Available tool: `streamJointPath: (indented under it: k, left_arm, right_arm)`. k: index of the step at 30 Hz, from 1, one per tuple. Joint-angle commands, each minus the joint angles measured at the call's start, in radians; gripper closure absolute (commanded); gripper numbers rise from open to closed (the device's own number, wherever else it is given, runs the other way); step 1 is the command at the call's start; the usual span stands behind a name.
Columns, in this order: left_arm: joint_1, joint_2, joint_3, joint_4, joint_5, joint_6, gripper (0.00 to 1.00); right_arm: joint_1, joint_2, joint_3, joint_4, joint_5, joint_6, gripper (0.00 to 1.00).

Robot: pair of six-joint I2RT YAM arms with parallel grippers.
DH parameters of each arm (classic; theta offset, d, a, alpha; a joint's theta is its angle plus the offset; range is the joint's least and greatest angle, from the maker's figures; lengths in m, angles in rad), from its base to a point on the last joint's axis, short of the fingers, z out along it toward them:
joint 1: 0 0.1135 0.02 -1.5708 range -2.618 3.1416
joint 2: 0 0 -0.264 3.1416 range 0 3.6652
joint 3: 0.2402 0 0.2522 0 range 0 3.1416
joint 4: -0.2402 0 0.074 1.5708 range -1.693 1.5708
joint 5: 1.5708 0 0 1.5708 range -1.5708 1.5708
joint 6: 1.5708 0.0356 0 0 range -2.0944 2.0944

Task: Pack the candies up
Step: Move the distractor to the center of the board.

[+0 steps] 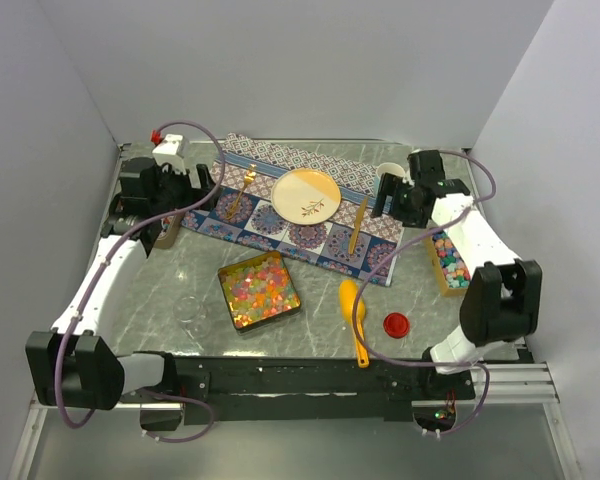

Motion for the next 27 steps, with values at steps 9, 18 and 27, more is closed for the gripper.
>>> streamJointPath:
  k: [9, 18, 27]
  left_arm:
    - [-0.004, 0.023, -0.008, -0.001, -0.014, 0.103, 0.03]
    - [-0.004, 0.089, 0.008, -0.051, -0.079, 0.172, 0.03]
    - [-0.004, 0.127, 0.011, -0.078, -0.181, 0.247, 0.03]
  right_arm:
    - [-0.082, 0.182, 0.039, 0.030, 0.001, 0.169, 0.34]
    - [-0.088, 0.380, 0.193, 0.050, 0.242, 0.144, 0.31]
    - [-0.113, 0.508, 0.268, 0.038, 0.231, 0.167, 0.31]
